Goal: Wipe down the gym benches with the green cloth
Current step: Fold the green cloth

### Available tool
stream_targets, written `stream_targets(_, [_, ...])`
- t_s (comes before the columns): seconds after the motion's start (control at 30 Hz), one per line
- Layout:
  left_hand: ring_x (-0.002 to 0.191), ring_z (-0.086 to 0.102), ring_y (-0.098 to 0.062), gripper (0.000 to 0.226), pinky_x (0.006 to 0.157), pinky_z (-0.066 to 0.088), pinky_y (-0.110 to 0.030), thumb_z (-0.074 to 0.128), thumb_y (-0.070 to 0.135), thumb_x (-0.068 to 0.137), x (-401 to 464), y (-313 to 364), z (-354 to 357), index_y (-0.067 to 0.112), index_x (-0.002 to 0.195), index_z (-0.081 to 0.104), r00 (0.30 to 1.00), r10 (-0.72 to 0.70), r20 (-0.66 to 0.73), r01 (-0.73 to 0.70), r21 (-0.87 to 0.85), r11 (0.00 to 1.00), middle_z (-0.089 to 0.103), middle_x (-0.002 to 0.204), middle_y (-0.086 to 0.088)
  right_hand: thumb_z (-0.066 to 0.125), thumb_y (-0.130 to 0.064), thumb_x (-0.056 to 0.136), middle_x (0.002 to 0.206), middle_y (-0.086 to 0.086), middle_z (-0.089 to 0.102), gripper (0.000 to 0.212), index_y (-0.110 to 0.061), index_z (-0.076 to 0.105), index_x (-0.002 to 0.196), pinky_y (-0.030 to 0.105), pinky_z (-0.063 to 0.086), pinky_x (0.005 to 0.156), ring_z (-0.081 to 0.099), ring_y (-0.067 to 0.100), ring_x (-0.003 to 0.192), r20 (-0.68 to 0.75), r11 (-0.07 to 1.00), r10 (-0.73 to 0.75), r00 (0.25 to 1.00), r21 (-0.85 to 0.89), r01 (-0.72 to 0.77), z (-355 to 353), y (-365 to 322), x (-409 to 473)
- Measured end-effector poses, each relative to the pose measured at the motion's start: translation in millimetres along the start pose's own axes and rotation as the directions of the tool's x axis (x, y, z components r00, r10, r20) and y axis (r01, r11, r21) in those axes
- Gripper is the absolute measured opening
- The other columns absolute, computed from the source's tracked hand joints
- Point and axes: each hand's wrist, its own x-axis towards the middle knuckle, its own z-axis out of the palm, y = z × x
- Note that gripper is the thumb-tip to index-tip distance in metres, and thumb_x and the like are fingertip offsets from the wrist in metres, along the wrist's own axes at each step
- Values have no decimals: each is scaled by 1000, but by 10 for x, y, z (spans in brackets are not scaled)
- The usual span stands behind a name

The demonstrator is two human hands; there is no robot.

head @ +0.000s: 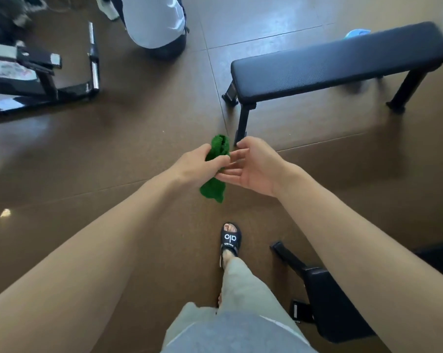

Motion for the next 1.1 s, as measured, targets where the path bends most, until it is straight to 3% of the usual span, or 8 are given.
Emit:
stream_targets(0.1, [102,65,-21,44,90,56,-38,68,45,89,343,149,-368,23,125,57,1000,-15,18,14,61,998,67,114,0,36,-29,106,119,32,65,49,9,54,132,46,62,85,75,38,97,35,1000,16,999,-6,-16,93,-403,290])
stream_targets(0.33, [75,55,-21,10,64,45,-31,55,10,91,1246,784,-1293,18,88,61,986,106,-126,-94,98,991,61,80,-1,51,-20,99,104,14,62,32,-6,72,119,34,59,82,70,28,92,25,985,-152,988,-83,154,223,-1415,711])
stream_targets(0.43, [70,49,-19,14,63,39,-30,52,8,89,1680,1043,-1654,14,82,62,990,137,-44,-137,-1,991,54,72,2,59,-5,87,92,8,57,21,-9,71,104,27,45,67,54,17,78,-73,921,-314,947,-268,284,277,-1791,1008])
stream_targets(0.57, [80,62,-20,29,77,52,-32,51,9,79,2371,1311,-2097,9,98,72,984,139,116,-103,-270,957,69,76,3,62,-8,56,104,7,62,49,-16,60,105,33,47,79,59,23,100,-247,861,-454,856,-368,350,366,-2267,1483])
stream_targets(0.77, [79,75,-14,47,69,60,-28,33,-4,91,3482,1548,-2747,20,104,71,947,127,294,32,-482,876,79,87,1,47,-12,98,118,14,68,36,-3,57,131,34,55,87,68,23,106,-53,915,-374,926,-182,359,497,-3018,2090])
stream_targets(0.93, [89,68,-24,25,87,60,-37,42,3,98,4389,1880,-3157,14,106,63,968,10,251,79,-344,936,69,102,-11,61,-16,97,117,18,73,26,-4,65,120,39,62,74,74,31,99,-275,909,-396,876,20,417,633,-3702,2458])
stream_targets(1.0, [92,64,-25,13,87,58,-39,50,9,99,4744,2040,-3234,15,107,59,974,-28,224,77,-215,974,64,107,-13,72,-23,90,120,22,72,45,1,62,126,42,62,72,73,39,102,-355,888,-401,844,75,453,626,-3965,2598])
stream_targets(1.1, [102,63,-23,28,84,59,-38,60,19,97,5252,2356,-3298,23,123,52,971,-10,239,38,-110,993,59,110,-6,75,-22,93,119,25,72,47,3,59,129,41,63,68,75,35,94,-494,854,-388,778,125,506,517,-4393,2817])
